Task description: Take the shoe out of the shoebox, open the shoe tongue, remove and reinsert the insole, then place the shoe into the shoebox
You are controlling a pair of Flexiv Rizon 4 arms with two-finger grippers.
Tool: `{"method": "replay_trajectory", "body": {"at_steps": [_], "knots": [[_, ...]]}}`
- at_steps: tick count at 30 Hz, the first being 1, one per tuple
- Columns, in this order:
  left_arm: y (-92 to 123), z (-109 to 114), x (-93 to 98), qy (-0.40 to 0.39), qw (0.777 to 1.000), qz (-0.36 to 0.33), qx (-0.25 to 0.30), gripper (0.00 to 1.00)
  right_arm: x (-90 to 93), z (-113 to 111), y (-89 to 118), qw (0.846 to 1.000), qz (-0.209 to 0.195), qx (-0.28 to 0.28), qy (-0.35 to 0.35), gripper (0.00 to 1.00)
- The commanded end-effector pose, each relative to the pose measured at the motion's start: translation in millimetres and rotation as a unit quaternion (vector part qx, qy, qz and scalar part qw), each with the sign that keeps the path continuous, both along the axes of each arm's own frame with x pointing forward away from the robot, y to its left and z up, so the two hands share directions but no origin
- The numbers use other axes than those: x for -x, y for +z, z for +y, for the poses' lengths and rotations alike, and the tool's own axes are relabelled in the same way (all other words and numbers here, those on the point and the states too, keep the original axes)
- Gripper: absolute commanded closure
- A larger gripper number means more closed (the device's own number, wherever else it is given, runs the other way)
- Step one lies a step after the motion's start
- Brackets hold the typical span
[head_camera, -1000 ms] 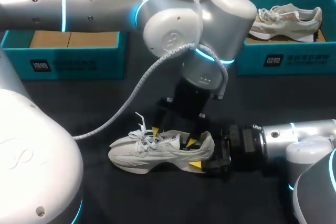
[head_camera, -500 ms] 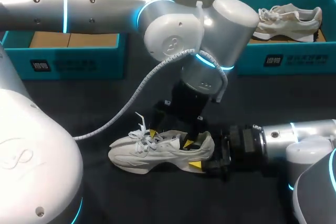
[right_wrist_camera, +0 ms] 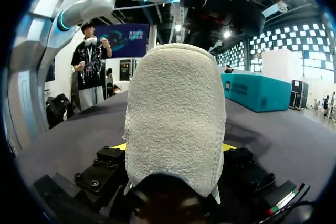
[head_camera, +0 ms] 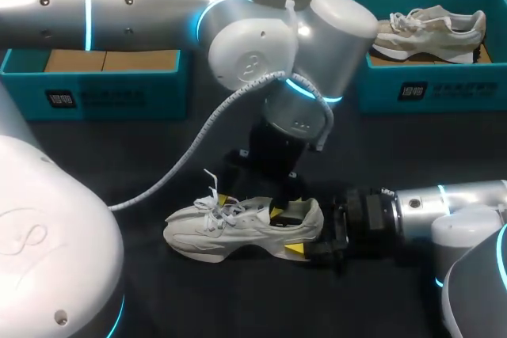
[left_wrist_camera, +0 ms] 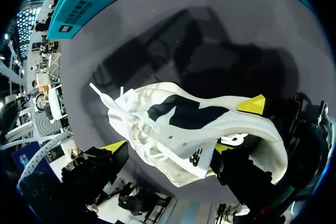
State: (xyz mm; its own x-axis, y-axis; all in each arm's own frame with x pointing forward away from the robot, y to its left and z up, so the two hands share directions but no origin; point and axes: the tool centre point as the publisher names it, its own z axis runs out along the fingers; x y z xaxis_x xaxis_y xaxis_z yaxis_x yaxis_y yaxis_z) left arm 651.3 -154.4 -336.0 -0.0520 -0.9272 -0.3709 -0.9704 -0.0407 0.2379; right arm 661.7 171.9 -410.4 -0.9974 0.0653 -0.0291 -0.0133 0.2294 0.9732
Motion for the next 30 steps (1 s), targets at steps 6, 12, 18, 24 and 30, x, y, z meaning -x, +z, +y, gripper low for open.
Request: {"method": "replay_trajectory", "body": {"at_steps": [6, 12, 18, 24, 30], "knots": [[7.9, 15.4, 1.7, 0.005, 1.000, 0.002, 0.029, 0.19, 0.5, 0.5, 1.8, 1.000, 0.001, 0.003, 0.001, 1.00], [12.1, 18.2, 1.7, -0.002, 0.998, 0.011, 0.054, 0.34, 0.5, 0.5, 1.8, 1.000, 0.001, 0.003, 0.001, 1.00], [15.3, 16.5, 2.9, -0.007, 0.997, 0.017, 0.072, 0.54, 0.5, 0.5, 1.8, 1.000, 0.001, 0.003, 0.001, 1.00], [17.1, 14.6, 3.5, -0.011, 0.995, 0.022, 0.092, 0.58, 0.5, 0.5, 1.8, 1.000, 0.001, 0.003, 0.001, 1.00], [17.1, 12.1, 0.7, -0.011, 0.993, 0.026, 0.112, 0.82, 0.5, 0.5, 1.8, 1.000, 0.001, 0.003, 0.001, 1.00]]}}
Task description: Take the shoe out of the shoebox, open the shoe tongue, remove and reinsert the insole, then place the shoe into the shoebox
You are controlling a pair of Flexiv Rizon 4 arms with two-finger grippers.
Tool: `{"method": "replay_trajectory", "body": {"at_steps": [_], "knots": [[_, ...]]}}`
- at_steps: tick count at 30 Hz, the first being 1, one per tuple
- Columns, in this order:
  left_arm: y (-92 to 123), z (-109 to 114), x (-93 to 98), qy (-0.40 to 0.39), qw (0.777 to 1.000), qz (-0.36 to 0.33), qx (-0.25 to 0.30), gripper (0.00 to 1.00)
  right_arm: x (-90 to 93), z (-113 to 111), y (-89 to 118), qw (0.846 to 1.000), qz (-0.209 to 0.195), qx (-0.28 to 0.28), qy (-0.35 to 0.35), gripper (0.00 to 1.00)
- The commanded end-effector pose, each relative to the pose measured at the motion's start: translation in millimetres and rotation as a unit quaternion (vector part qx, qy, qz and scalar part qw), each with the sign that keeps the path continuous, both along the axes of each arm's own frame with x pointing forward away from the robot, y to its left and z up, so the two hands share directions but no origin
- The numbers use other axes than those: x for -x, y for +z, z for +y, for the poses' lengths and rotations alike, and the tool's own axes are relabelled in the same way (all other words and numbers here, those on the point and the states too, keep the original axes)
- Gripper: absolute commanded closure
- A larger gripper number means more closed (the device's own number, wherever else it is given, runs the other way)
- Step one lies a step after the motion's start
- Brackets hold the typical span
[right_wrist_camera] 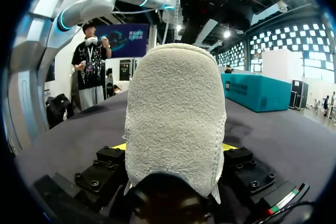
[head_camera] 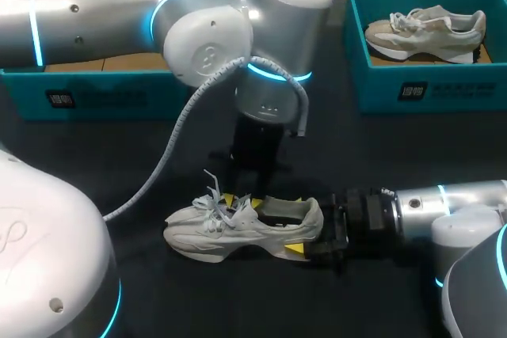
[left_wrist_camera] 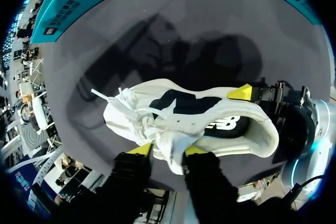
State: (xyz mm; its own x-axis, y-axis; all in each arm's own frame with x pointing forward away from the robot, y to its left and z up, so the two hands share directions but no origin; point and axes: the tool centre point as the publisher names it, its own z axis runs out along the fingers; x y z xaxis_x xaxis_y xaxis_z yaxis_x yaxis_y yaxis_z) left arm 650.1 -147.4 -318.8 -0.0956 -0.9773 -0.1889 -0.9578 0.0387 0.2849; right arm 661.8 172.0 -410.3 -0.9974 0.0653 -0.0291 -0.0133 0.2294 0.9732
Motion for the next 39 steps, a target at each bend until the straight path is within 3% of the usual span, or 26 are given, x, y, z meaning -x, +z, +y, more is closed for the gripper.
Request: {"method": "replay_trajectory", "body": {"at_steps": [1, 3, 6, 21, 31, 39], "knots": [[0.0, 5.0, -1.1, 0.006, 1.000, 0.004, 0.022, 0.84, 0.5, 0.4, 1.8, 1.000, 0.001, 0.003, 0.001, 1.00], [0.5, 5.4, -2.3, 0.007, 1.000, 0.006, 0.030, 0.95, 0.5, 0.4, 1.8, 1.000, 0.001, 0.003, 0.001, 1.00], [2.1, 7.4, -3.2, 0.006, 0.999, 0.009, 0.044, 1.00, 0.5, 0.4, 1.8, 1.000, 0.001, 0.003, 0.001, 1.00], [18.8, 45.9, 0.5, 0.031, 0.981, -0.002, 0.191, 1.00, 0.5, 0.4, 1.8, 1.000, 0.001, 0.003, 0.001, 1.00], [30.4, 81.9, 1.0, 0.053, 0.950, -0.011, 0.309, 1.00, 0.5, 0.4, 1.8, 1.000, 0.001, 0.003, 0.001, 1.00], [30.8, 105.7, 7.1, 0.060, 0.940, -0.018, 0.335, 1.00, 0.5, 0.4, 1.8, 1.000, 0.001, 0.003, 0.001, 1.00]]}}
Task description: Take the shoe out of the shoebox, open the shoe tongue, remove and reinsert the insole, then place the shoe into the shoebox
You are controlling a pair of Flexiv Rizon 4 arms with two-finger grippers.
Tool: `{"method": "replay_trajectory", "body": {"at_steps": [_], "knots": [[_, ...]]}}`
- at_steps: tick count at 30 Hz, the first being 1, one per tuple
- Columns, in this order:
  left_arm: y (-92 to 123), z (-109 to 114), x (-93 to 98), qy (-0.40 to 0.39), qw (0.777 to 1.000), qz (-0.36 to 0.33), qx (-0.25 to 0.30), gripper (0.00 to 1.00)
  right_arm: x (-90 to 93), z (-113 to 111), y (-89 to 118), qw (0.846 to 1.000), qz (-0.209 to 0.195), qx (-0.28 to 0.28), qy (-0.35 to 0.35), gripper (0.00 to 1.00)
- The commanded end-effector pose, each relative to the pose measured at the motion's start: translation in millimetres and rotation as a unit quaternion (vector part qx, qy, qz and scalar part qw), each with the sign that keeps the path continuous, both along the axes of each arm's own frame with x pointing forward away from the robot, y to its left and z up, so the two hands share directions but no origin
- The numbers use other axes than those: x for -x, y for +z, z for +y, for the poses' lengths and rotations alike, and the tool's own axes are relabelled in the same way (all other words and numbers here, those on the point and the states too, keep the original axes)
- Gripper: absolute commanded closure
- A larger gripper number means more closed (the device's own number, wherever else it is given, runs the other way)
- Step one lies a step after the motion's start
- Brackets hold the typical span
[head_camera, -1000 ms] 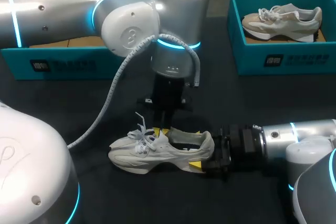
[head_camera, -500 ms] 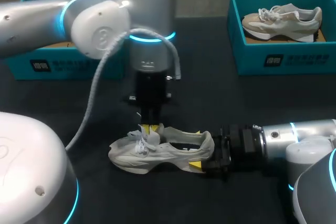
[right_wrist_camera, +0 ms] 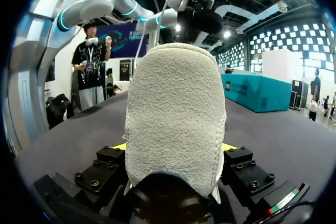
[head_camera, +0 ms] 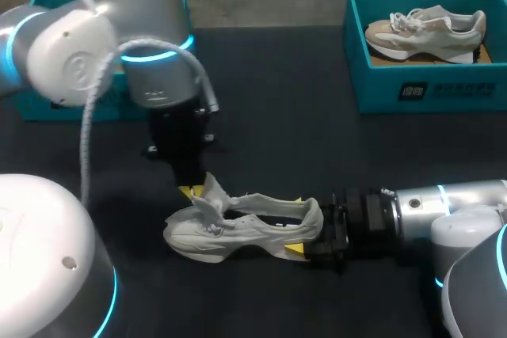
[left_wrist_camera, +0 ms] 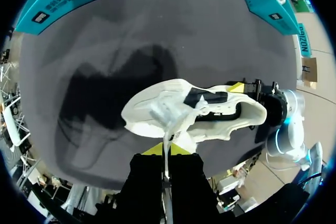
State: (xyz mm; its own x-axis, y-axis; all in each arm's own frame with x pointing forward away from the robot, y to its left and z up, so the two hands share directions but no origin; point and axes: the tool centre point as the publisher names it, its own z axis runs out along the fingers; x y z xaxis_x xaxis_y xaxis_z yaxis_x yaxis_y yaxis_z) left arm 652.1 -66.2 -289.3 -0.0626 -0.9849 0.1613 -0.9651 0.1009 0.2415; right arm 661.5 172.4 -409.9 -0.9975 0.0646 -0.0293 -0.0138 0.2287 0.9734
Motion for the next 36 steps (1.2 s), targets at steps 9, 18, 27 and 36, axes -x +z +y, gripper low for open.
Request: {"method": "replay_trajectory", "body": {"at_steps": [9, 18, 27, 36], "knots": [[-8.3, 46.7, 16.1, 0.047, 0.983, -0.013, 0.176, 1.00, 0.3, 0.0, 1.3, 1.000, 0.001, 0.004, 0.001, 1.00], [-32.3, 57.0, 13.9, 0.064, 0.987, -0.002, 0.145, 1.00, 0.3, 0.0, 1.3, 1.000, 0.001, 0.004, 0.001, 1.00], [-48.9, 59.9, 11.7, 0.088, 0.988, 0.033, 0.123, 0.60, 0.3, 0.0, 1.3, 1.000, 0.001, 0.004, 0.001, 1.00], [-25.4, 72.1, 12.1, 0.085, 0.989, -0.002, 0.120, 0.27, 0.3, 0.0, 1.3, 1.000, 0.001, 0.004, 0.001, 1.00]]}}
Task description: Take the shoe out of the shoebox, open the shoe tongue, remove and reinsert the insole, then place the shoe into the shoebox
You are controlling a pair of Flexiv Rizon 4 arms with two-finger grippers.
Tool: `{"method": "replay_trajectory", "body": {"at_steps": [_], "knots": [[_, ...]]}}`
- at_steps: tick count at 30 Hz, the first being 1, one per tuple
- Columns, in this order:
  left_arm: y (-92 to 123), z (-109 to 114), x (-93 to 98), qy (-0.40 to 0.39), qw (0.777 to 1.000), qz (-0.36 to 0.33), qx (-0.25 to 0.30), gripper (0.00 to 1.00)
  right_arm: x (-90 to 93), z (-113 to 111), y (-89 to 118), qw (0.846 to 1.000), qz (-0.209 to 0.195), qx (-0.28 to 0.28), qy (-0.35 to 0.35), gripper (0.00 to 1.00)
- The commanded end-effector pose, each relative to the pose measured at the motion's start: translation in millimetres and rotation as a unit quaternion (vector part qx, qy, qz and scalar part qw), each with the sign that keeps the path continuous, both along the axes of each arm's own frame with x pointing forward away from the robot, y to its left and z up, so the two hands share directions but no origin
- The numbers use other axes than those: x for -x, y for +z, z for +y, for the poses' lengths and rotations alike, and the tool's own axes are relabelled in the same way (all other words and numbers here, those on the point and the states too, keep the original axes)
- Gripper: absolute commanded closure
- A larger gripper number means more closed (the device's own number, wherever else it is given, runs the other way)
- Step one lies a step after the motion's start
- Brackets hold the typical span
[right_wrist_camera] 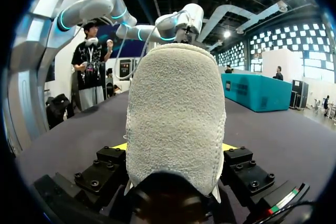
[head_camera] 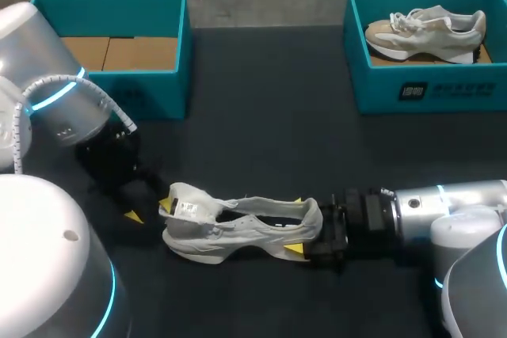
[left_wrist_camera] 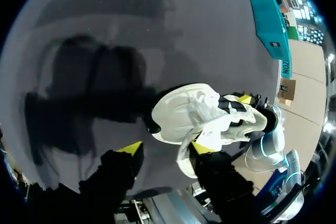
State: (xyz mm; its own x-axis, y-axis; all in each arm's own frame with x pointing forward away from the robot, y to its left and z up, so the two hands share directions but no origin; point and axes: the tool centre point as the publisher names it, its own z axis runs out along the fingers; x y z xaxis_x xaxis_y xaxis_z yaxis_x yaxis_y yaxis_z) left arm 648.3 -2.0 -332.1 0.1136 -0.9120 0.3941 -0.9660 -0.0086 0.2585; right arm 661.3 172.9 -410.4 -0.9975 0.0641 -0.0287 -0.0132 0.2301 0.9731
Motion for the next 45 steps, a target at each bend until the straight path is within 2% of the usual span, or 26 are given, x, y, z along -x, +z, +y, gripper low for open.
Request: {"method": "replay_trajectory", "body": {"at_steps": [1, 3, 12, 18, 20, 21, 24, 25, 26, 30, 34, 38, 45], "knots": [[23.1, 9.7, 8.2, -0.001, 1.000, -0.028, -0.007, 0.17, 0.0, -0.5, 1.8, 1.000, 0.001, 0.003, 0.001, 1.00], [32.6, 11.9, 6.7, -0.005, 0.999, -0.042, -0.007, 0.12, 0.0, -0.5, 1.8, 1.000, 0.001, 0.003, 0.001, 1.00], [84.0, 8.2, 0.7, -0.039, 0.994, -0.104, 0.001, 0.08, 0.0, -0.5, 1.8, 1.000, 0.001, 0.003, 0.001, 1.00], [114.3, -4.5, -7.9, -0.097, 0.988, -0.120, 0.001, 0.10, 0.0, -0.5, 1.8, 1.000, 0.001, 0.003, 0.001, 1.00], [120.7, -11.4, -11.6, -0.113, 0.986, -0.125, -0.004, 0.16, 0.0, -0.5, 1.8, 1.000, 0.001, 0.003, 0.001, 1.00], [123.5, -14.4, -13.1, -0.134, 0.983, -0.122, -0.004, 0.24, 0.0, -0.5, 1.8, 1.000, 0.001, 0.003, 0.001, 1.00], [131.2, -24.4, -17.2, -0.184, 0.975, -0.126, -0.009, 0.66, 0.0, -0.5, 1.8, 1.000, 0.001, 0.003, 0.001, 1.00], [133.2, -27.9, -18.0, -0.202, 0.971, -0.127, -0.010, 0.93, 0.0, -0.5, 1.8, 1.000, 0.001, 0.003, 0.001, 1.00], [135.7, -30.4, -18.1, -0.240, 0.962, -0.132, -0.019, 1.00, 0.0, -0.5, 1.8, 1.000, 0.001, 0.003, 0.001, 1.00], [143.0, -45.2, -13.0, -0.315, 0.935, -0.159, -0.028, 1.00, 0.0, -0.5, 1.8, 1.000, 0.001, 0.003, 0.001, 1.00], [149.7, -58.6, -7.7, -0.400, 0.895, -0.190, -0.047, 1.00, 0.0, -0.5, 1.8, 1.000, 0.001, 0.003, 0.001, 1.00], [156.3, -74.2, -6.5, -0.461, 0.866, -0.188, -0.049, 1.00, 0.0, -0.5, 1.8, 1.000, 0.001, 0.003, 0.001, 1.00], [156.7, -78.5, -7.1, -0.469, 0.861, -0.187, -0.055, 1.00, 0.0, -0.5, 1.8, 1.000, 0.001, 0.003, 0.001, 1.00]]}}
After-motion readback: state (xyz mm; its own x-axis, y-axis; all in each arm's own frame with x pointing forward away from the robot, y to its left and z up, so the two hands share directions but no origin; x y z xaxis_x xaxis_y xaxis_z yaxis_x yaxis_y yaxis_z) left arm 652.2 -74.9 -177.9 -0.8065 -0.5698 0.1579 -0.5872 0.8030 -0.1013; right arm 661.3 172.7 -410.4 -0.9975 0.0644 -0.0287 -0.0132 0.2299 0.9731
